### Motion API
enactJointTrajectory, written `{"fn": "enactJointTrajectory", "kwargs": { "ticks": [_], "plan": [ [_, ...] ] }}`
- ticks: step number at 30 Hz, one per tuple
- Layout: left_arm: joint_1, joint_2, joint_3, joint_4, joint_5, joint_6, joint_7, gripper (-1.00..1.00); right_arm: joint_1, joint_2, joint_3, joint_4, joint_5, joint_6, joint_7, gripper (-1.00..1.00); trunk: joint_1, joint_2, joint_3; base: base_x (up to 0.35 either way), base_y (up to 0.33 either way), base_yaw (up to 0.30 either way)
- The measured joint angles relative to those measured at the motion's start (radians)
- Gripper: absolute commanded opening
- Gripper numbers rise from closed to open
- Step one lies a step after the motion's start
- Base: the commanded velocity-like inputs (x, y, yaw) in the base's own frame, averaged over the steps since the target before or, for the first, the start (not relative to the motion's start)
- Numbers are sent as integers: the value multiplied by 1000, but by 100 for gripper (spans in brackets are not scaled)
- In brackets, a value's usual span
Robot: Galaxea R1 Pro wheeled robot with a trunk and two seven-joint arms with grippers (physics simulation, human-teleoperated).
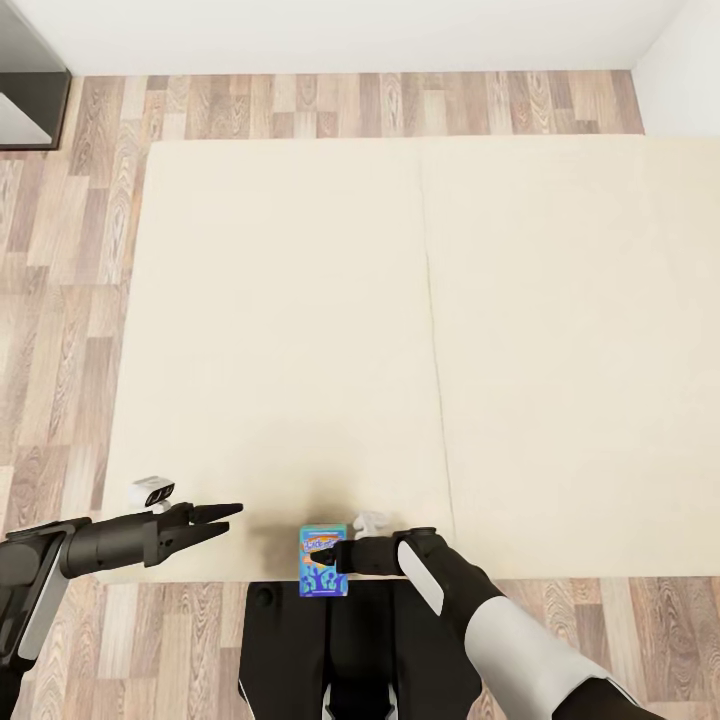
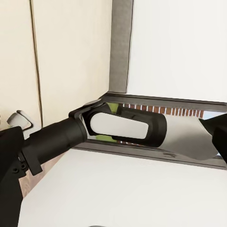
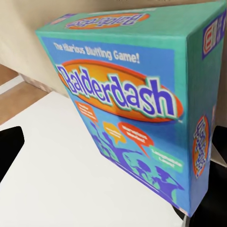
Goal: Put all the toys in the child's room - the three board games (two on the bed and one on the table), the two jigsaw puzzles on the table, and the tennis ball on the table - inside the toy box on the table in the child's room.
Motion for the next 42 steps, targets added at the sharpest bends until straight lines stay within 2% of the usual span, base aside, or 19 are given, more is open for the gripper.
{"fn": "enactJointTrajectory", "kwargs": {
  "ticks": [42],
  "plan": [
    [0,0,0,0,0,0,0,100,0,0,0,2,-3,4,0,100,0,0,-2,0,43,16]
  ]
}}
